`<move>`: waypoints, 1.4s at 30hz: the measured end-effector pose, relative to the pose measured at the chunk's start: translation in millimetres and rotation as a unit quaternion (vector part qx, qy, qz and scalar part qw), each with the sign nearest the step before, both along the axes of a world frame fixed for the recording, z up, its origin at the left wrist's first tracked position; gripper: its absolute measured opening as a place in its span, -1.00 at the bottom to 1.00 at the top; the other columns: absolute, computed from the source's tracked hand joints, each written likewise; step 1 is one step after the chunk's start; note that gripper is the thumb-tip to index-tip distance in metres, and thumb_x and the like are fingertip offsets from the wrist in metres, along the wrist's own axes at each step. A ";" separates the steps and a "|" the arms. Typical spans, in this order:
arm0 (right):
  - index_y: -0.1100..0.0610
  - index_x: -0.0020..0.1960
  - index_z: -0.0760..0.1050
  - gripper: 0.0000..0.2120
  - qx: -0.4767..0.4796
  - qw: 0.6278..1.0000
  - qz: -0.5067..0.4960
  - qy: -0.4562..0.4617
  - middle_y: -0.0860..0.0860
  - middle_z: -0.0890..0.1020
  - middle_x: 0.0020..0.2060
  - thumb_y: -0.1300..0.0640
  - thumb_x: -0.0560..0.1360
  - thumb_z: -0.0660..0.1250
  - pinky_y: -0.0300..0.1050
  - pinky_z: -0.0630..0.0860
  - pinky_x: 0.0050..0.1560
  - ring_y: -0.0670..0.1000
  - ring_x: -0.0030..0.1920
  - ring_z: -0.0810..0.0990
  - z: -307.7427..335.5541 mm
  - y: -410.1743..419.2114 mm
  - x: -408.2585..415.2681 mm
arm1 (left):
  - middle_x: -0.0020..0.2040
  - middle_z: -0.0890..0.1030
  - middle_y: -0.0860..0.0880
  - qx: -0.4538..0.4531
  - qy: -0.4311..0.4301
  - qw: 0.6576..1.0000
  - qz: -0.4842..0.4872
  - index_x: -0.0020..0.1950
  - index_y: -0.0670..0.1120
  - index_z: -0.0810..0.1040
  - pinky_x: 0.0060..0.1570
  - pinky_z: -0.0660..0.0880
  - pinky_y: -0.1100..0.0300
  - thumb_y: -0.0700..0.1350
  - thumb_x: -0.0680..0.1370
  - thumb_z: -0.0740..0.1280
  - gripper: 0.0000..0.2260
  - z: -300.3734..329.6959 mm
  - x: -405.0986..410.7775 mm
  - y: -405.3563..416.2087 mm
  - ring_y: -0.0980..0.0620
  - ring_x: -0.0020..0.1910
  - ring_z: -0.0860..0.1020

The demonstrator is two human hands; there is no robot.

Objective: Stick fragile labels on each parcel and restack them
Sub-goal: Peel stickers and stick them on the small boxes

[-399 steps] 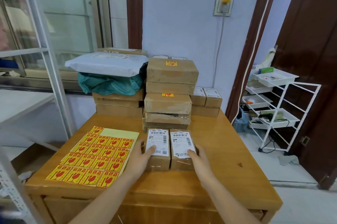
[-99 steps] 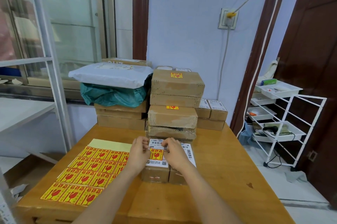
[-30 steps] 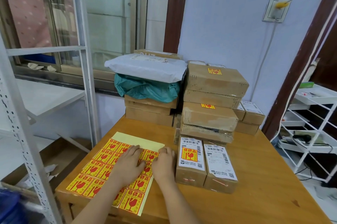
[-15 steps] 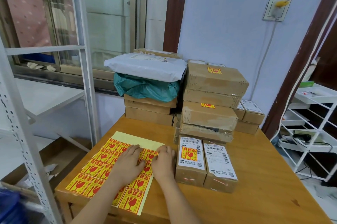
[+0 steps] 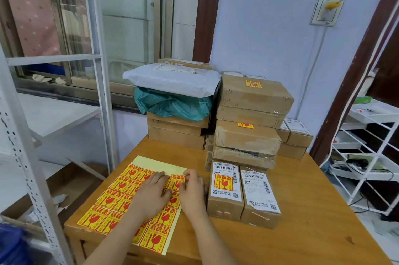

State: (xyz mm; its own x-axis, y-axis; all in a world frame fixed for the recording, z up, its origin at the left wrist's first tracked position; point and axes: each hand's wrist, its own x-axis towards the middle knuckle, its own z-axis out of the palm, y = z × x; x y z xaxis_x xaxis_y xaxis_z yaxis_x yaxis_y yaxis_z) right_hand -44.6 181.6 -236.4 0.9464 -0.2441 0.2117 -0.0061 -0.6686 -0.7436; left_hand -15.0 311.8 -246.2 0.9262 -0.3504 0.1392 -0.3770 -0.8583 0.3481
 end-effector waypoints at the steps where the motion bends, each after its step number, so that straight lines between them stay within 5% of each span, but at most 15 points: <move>1: 0.03 0.27 0.33 -0.71 0.007 1.000 0.000 -0.002 -0.01 0.49 0.07 0.24 0.58 0.19 -0.31 0.21 -0.02 -0.07 0.13 0.40 0.0 0.0 -0.2 | 0.55 0.14 0.03 0.000 0.000 1.000 0.000 0.53 -0.02 0.15 0.49 0.03 0.12 0.06 0.63 0.09 -0.52 -0.1 -0.1 0.1 0.06 0.53 0.06; 6: -0.02 0.29 0.37 -0.67 0.013 1.000 0.013 -0.015 -0.10 0.47 -0.03 0.26 0.58 0.18 -0.26 0.29 0.05 -0.06 0.17 0.38 1.2 -0.1 -1.5 | 0.54 0.15 0.02 -0.001 0.001 1.000 -0.002 0.53 -0.02 0.16 0.49 0.04 0.12 0.06 0.63 0.09 -0.52 -0.2 -0.1 -0.2 0.05 0.53 0.06; 11: 0.03 0.18 0.55 -0.74 -0.046 0.999 0.018 -0.010 -0.07 0.53 0.14 0.21 0.59 0.17 -0.25 0.24 0.15 -0.04 0.20 0.36 -0.5 -1.5 0.1 | 0.54 0.15 0.02 -0.004 0.000 1.000 -0.005 0.52 -0.02 0.17 0.48 0.05 0.13 0.04 0.63 0.09 -0.53 0.1 -0.3 0.0 0.06 0.53 0.07; 22: 0.09 0.25 0.52 -0.72 -0.040 0.999 0.007 -0.001 -0.05 0.50 0.19 0.20 0.60 0.16 -0.28 0.21 0.21 -0.04 0.25 0.34 -0.7 -2.1 0.3 | 0.54 0.14 0.03 0.004 0.011 1.000 0.003 0.53 -0.03 0.16 0.48 0.04 0.13 0.10 0.59 0.12 -0.47 0.0 0.8 -0.6 0.06 0.53 0.06; 27: 0.12 0.23 0.52 -0.72 -0.029 1.000 0.006 -0.006 -0.03 0.51 0.18 0.24 0.59 0.16 -0.33 0.18 0.16 -0.04 0.23 0.34 -1.9 -2.0 0.4 | 0.55 0.13 0.02 0.010 0.021 1.000 0.004 0.53 -0.03 0.16 0.47 0.03 0.12 0.19 0.42 -0.02 -0.31 2.1 -1.5 0.2 0.04 0.53 0.06; 42: 0.11 0.33 0.45 -0.66 -0.025 1.000 0.006 -0.010 -0.03 0.46 0.23 0.27 0.58 0.16 -0.27 0.22 0.27 -0.05 0.26 0.30 -2.1 -0.1 -2.0 | 0.54 0.14 0.02 0.007 0.011 1.000 0.007 0.53 -0.03 0.16 0.48 0.04 0.12 0.10 0.59 0.14 -0.47 -1.5 0.3 0.2 0.05 0.53 0.07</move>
State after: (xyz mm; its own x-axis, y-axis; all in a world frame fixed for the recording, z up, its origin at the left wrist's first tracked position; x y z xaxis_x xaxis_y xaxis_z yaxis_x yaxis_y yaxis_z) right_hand -46.5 181.5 -238.5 0.9447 -0.2207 0.2424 0.0176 -0.7043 -0.7097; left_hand -14.7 312.0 -247.7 0.9338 -0.3389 0.1150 -0.3574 -0.8681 0.3445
